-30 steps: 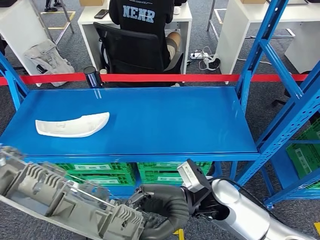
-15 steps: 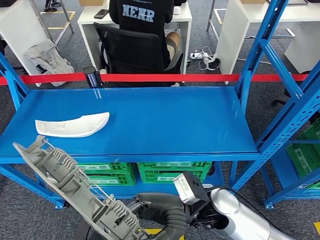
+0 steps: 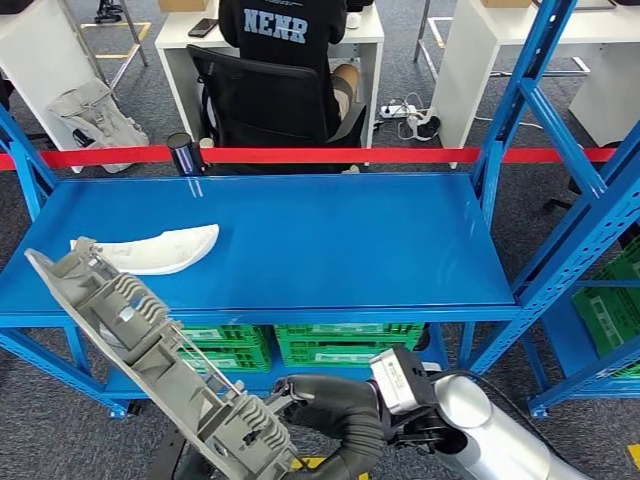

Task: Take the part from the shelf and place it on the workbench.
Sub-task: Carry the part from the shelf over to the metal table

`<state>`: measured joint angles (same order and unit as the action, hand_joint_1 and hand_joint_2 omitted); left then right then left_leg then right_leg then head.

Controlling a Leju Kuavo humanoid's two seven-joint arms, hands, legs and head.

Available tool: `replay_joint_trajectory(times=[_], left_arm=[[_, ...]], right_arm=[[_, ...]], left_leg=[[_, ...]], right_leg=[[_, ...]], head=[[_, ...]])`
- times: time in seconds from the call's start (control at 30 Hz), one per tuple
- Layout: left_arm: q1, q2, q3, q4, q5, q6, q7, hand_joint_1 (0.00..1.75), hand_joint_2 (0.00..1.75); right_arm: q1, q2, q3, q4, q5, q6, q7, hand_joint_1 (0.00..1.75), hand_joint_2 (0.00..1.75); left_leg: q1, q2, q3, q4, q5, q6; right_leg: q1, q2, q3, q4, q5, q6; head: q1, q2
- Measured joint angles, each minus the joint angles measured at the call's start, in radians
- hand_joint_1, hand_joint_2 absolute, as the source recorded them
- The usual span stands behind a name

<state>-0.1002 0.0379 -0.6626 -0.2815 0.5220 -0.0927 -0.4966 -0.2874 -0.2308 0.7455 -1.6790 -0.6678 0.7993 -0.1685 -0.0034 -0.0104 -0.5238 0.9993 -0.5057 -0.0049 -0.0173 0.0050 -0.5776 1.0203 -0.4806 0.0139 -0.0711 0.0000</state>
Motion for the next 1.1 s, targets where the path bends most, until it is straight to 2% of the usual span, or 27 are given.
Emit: replay_joint_trajectory(times=[0.67, 0.8, 0.9, 0.93, 1.0, 1.07, 1.1], left_arm=[[0.009, 0.004, 0.000, -0.005, -0.021, -0.009, 0.000, 0.00, 1.75], [0.011, 0.006, 0.000, -0.005, -0.021, -0.020, 0.001, 0.00, 1.75], [0.011, 0.008, 0.000, -0.005, -0.021, -0.020, 0.001, 0.00, 1.75], [0.011, 0.009, 0.000, -0.005, -0.021, -0.020, 0.001, 0.00, 1.75], [0.012, 0.008, 0.000, -0.005, -0.020, -0.020, 0.001, 0.00, 1.75], [0.013, 0.008, 0.000, -0.005, -0.019, -0.020, 0.001, 0.00, 1.75], [0.015, 0.007, 0.000, -0.005, -0.019, -0.020, 0.001, 0.00, 1.75]], right_arm=[[0.052, -0.001, -0.075, -0.072, 0.108, -0.038, -0.032, 1.75, 1.75], [0.057, -0.001, -0.076, -0.072, 0.112, -0.038, -0.033, 1.75, 1.75], [0.057, -0.001, -0.076, -0.073, 0.112, -0.036, -0.033, 1.75, 1.75], [0.058, -0.001, -0.076, -0.074, 0.112, -0.036, -0.033, 1.75, 1.75], [0.058, -0.001, -0.077, -0.076, 0.112, -0.035, -0.034, 1.75, 1.75], [0.059, -0.002, -0.077, -0.076, 0.113, -0.034, -0.034, 1.75, 1.75], [0.061, -0.002, -0.077, -0.076, 0.113, -0.034, -0.034, 1.75, 1.75]], left_leg=[[-0.003, 0.000, -0.001, 0.002, -0.001, 0.002], [-0.006, 0.000, -0.002, 0.006, -0.003, 0.006], [-0.006, 0.001, -0.002, 0.003, 0.004, 0.016], [-0.003, 0.002, -0.001, -0.004, 0.010, 0.020], [0.004, 0.006, -0.002, -0.016, 0.022, 0.030], [0.004, 0.010, -0.009, -0.016, 0.027, 0.033], [0.004, 0.011, -0.013, -0.013, 0.028, 0.033]], right_leg=[[-0.003, 0.000, 0.000, -0.002, 0.001, 0.001], [-0.007, 0.000, 0.000, -0.002, 0.002, 0.006], [-0.009, 0.000, 0.001, -0.004, 0.006, 0.016], [-0.008, 0.000, -0.001, 0.000, 0.001, 0.019], [-0.005, 0.000, -0.028, 0.061, -0.046, 0.022], [-0.004, 0.000, -0.083, 0.191, -0.115, 0.023], [-0.004, 0.000, -0.106, 0.248, -0.135, 0.024]], head=[[0.000, 0.000], [0.000, 0.000], [0.000, 0.000], [0.000, 0.000], [0.001, 0.000], [0.002, 0.000], [0.003, 0.000]])
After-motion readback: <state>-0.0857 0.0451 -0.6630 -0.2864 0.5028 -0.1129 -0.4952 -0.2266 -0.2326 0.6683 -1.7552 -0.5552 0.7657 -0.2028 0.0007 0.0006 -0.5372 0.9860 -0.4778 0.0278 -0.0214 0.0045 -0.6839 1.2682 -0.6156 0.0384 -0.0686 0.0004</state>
